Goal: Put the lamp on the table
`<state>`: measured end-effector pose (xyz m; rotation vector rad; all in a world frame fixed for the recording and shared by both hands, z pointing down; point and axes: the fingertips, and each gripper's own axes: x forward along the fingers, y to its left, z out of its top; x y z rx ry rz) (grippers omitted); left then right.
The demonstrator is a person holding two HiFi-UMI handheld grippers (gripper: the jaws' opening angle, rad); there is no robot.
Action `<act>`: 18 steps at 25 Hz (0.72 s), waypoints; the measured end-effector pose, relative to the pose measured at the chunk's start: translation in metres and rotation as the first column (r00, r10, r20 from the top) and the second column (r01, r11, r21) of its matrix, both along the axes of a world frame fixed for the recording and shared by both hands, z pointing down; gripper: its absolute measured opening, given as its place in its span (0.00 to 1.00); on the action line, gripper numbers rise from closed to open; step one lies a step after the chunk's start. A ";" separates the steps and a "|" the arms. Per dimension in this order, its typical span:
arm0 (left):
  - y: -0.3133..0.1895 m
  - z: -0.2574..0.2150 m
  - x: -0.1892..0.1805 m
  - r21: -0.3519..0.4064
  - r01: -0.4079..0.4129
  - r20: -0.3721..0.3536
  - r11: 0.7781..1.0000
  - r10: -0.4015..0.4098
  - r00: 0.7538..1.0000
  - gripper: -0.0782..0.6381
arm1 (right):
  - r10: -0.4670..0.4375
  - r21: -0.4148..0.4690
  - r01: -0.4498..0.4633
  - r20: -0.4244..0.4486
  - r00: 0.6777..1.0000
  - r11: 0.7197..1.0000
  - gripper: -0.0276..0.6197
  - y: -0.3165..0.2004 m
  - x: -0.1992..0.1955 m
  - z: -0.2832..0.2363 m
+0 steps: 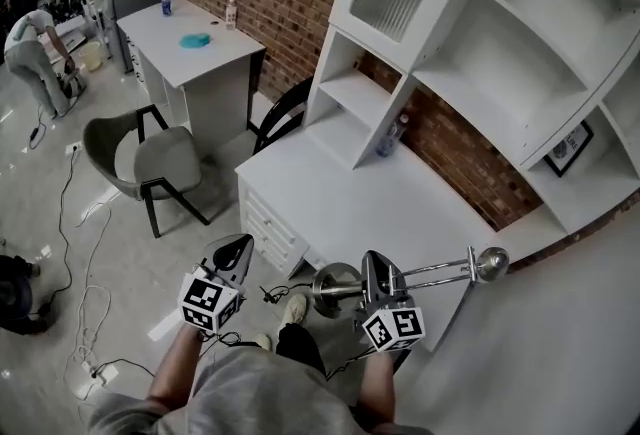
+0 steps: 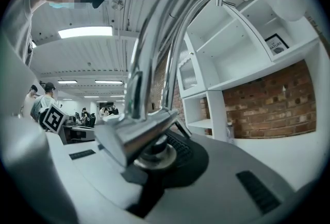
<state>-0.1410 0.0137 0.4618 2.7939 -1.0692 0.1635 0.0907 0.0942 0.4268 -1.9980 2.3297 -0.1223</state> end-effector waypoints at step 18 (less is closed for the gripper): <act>-0.119 0.009 0.020 -0.019 0.109 0.001 0.994 -0.109 0.994 0.11 | -0.132 0.003 0.132 -0.014 0.991 0.991 0.07 -0.147 0.017 -0.001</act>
